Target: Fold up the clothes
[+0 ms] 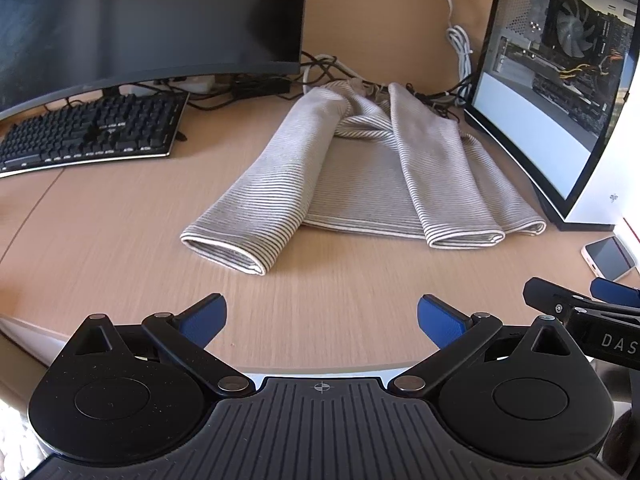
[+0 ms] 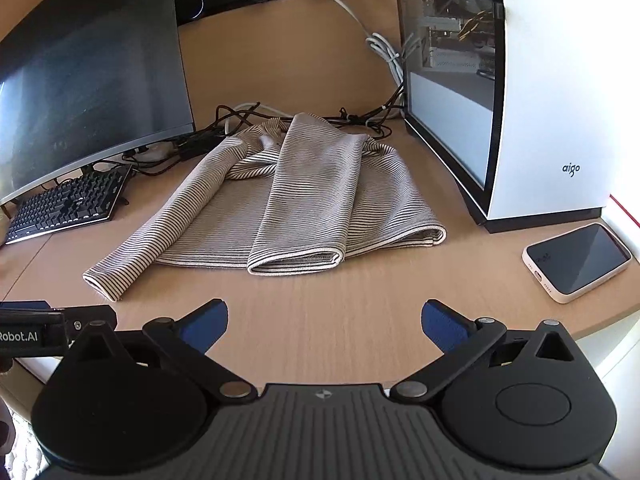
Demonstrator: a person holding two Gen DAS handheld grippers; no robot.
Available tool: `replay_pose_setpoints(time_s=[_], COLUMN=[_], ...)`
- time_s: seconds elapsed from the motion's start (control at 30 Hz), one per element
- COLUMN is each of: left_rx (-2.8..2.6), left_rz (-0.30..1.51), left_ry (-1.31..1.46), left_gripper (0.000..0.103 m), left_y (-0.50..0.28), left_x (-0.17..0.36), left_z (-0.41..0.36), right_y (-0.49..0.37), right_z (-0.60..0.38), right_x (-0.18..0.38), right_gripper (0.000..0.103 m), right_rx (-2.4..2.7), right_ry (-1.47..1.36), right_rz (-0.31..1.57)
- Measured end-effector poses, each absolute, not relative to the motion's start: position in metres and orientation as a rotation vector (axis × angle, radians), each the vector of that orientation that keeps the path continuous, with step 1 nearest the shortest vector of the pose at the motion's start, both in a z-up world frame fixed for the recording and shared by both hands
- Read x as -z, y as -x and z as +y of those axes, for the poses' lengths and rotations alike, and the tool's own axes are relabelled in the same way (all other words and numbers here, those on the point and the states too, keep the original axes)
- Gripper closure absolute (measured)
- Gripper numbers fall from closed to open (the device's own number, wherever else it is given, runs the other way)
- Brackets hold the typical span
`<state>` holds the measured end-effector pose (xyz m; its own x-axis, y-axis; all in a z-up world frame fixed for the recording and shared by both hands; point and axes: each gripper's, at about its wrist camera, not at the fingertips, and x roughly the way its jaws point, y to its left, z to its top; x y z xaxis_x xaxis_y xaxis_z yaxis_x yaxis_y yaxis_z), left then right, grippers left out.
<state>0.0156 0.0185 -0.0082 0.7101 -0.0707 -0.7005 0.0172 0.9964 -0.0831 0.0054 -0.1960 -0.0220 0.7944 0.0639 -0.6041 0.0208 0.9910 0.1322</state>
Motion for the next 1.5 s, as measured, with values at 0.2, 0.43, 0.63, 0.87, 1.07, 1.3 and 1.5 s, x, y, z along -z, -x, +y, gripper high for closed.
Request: replay_pose_setpoints(time_s=[0.2, 0.43, 0.63, 0.87, 1.07, 1.3, 1.5], left_rx=[0.045, 0.048, 0.048, 0.050, 0.055, 0.058, 0.075], left_rz=[0.785, 0.785, 0.780, 0.772, 0.763, 0.748, 0.747], left_ry=[0.078, 0.077, 0.077, 0.074, 0.074, 0.078, 0.080], left_gripper=[0.000, 0.000, 0.000, 0.000, 0.000, 0.000, 0.000], left_y=[-0.016, -0.016, -0.014, -0.013, -0.012, -0.015, -0.024], left_x=[0.009, 0.010, 0.009, 0.008, 0.006, 0.003, 0.002], left_z=[0.019, 0.019, 0.018, 0.017, 0.017, 0.020, 0.025], right_y=[-0.007, -0.005, -0.005, -0.004, -0.003, -0.004, -0.009], right_z=[-0.197, -0.197, -0.198, -0.199, -0.200, -0.197, -0.195], right_x=[0.023, 0.024, 0.024, 0.024, 0.023, 0.020, 0.019], right_gripper=[0.000, 0.000, 0.000, 0.000, 0.000, 0.000, 0.000], right_rx=[-0.023, -0.024, -0.024, -0.027, -0.020, -0.017, -0.004], right_ry=[-0.134, -0.135, -0.135, -0.135, -0.136, -0.133, -0.134], right_rz=[0.654, 0.657, 0.656, 0.655, 0.651, 0.645, 0.646])
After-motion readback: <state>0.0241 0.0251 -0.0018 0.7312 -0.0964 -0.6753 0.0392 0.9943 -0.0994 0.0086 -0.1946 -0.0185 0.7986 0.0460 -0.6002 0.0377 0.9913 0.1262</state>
